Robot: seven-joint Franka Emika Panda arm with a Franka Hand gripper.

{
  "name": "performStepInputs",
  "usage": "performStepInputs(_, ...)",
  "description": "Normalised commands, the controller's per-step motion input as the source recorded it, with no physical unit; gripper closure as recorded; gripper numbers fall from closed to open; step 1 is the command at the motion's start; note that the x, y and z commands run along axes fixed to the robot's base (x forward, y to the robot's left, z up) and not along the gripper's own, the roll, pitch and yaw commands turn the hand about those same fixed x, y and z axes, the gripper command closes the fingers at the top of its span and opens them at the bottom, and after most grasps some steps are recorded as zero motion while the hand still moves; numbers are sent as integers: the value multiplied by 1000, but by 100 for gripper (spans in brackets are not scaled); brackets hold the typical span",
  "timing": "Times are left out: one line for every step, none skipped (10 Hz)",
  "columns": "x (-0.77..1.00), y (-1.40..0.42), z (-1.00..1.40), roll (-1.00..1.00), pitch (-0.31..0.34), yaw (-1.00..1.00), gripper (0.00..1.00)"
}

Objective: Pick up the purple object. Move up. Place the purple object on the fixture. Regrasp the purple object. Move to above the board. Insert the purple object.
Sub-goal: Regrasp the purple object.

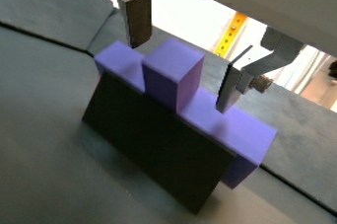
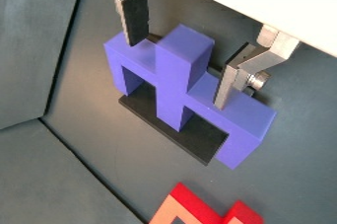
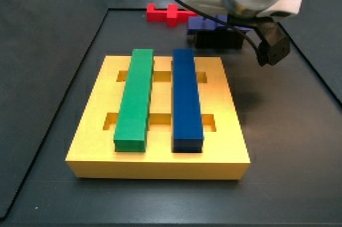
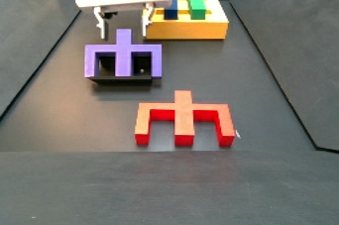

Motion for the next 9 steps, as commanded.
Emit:
performStepInputs(126, 0, -211, 0, -123, -26, 0)
performStepInputs(200, 0, -203, 14, -131, 0, 0)
performStepInputs(131, -40, -111, 189, -54, 157, 0)
performStepInputs(123, 0, 0, 166, 0, 180, 0)
performStepInputs(54, 0, 0, 91, 0, 206, 0)
performStepInputs(0, 0, 0, 71, 0, 246, 0)
performStepInputs(0, 0, 0, 83, 0, 183, 0)
performStepInputs(0, 0, -23, 0, 0, 151, 0)
performStepInputs(0, -11, 0, 14, 0, 0, 0)
